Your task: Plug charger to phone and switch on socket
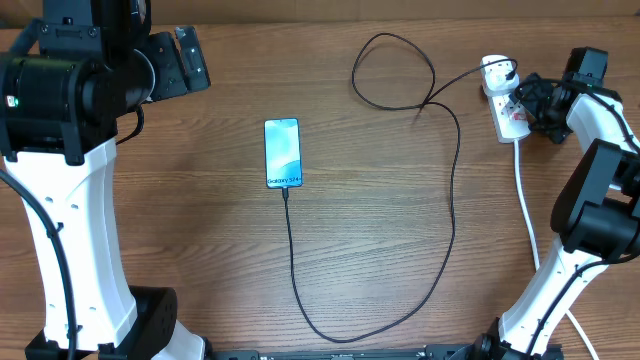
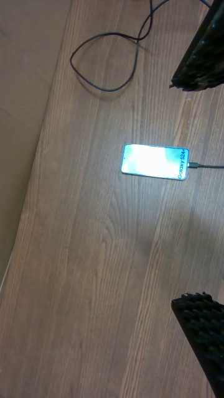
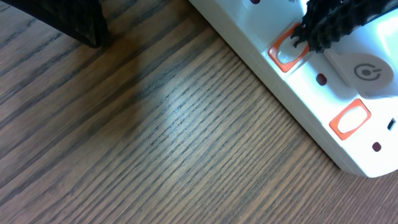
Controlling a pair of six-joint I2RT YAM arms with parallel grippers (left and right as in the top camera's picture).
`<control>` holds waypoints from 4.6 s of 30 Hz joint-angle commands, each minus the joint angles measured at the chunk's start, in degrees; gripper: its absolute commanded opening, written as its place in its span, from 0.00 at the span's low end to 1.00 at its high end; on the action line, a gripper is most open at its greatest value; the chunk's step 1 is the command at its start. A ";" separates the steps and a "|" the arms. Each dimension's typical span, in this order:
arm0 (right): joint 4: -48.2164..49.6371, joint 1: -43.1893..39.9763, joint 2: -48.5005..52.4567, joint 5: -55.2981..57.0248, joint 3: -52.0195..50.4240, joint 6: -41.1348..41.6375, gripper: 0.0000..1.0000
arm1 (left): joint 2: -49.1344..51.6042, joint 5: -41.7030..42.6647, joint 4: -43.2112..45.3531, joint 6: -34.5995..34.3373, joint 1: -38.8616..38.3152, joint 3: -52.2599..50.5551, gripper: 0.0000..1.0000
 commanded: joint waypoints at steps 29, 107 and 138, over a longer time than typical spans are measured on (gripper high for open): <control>0.85 -1.03 -1.88 1.14 1.64 -0.42 1.00 | -0.31 -0.50 -0.07 -0.83 0.04 0.68 1.00; 1.75 -0.04 -0.74 0.48 1.57 -1.92 1.00 | -0.31 -0.50 -0.07 -0.83 0.04 0.68 1.00; 0.55 -0.02 0.83 1.38 1.51 -1.90 1.00 | -0.31 -0.50 -0.07 -0.81 0.04 0.68 1.00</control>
